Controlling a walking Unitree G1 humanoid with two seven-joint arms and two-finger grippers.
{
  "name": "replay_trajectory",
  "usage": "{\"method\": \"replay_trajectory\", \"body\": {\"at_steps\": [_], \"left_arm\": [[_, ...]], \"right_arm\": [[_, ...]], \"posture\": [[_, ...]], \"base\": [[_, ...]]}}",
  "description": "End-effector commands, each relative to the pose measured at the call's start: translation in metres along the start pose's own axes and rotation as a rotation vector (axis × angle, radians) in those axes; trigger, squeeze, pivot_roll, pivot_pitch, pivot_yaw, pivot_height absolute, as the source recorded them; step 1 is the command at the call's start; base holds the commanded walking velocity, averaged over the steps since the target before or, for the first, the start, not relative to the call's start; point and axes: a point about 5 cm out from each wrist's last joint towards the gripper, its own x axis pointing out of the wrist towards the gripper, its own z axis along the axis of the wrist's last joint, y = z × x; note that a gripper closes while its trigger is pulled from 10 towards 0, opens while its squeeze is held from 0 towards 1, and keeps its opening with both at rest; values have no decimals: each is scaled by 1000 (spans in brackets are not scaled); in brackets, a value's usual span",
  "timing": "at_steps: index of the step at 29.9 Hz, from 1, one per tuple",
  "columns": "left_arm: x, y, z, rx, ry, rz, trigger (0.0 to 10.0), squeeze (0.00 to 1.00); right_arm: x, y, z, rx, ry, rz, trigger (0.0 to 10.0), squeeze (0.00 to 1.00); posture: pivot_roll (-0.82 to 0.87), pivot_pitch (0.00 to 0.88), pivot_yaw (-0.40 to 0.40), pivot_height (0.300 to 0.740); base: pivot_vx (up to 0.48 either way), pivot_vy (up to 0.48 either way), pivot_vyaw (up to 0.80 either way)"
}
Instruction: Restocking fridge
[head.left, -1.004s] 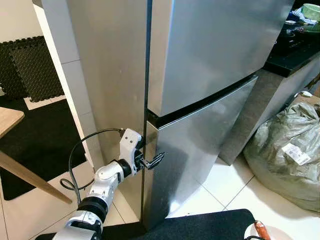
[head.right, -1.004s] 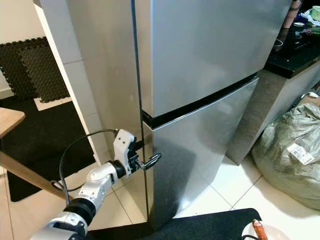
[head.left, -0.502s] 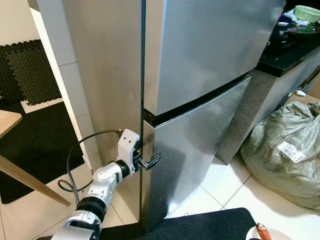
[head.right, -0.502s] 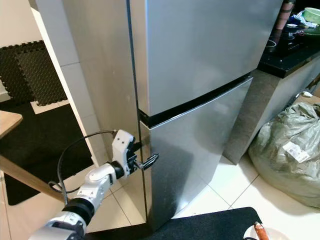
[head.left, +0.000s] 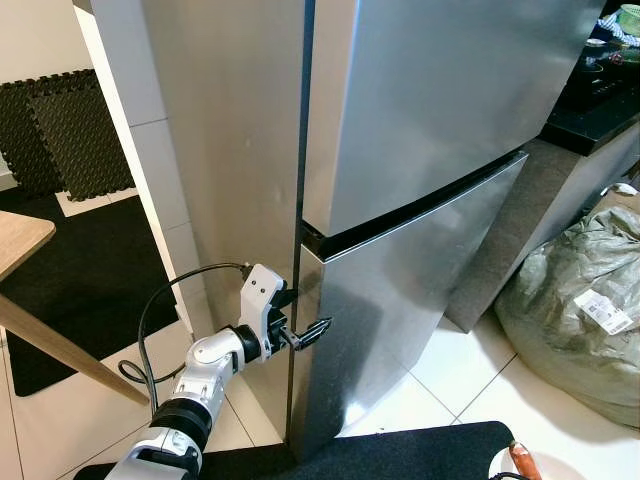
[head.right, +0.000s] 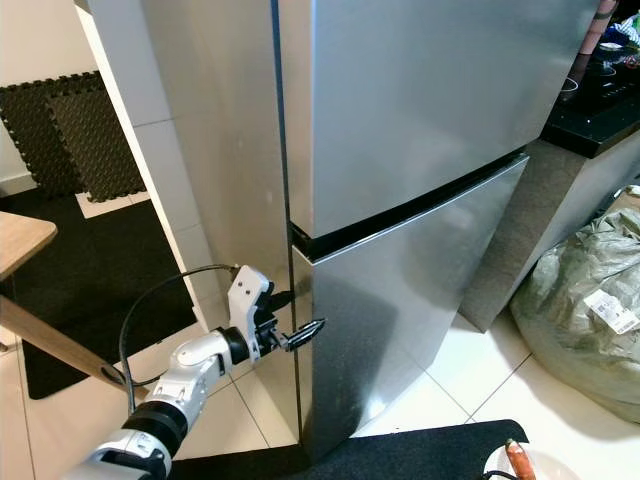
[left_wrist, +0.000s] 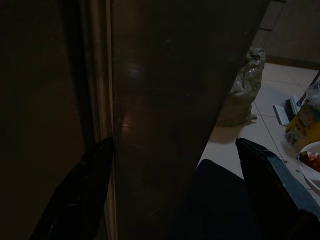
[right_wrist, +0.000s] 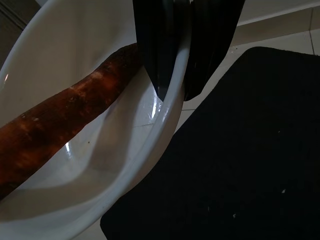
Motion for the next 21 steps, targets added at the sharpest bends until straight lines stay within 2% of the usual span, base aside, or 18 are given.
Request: {"method": "replay_trajectory", "body": {"at_steps": [1,16,21], "left_arm": [[6,-19,-13,-23,57,-118,10000,0],[13,-36,-15,-45,37,-200,10000,0],[13,-37,-13,-49,30,-214,10000,0]], "right_arm": [[0,1,-2,14,5,-4,10000,0],[0,0,-1,17,3,-5,10000,0],[0,0,0,17,2,-6,10000,0]], "posture": [[-123,36,-38,740],[-125,35,-38,740],[-125,35,-38,740]], "base": [[0,0,0],[0,0,0],[0,0,0]]}}
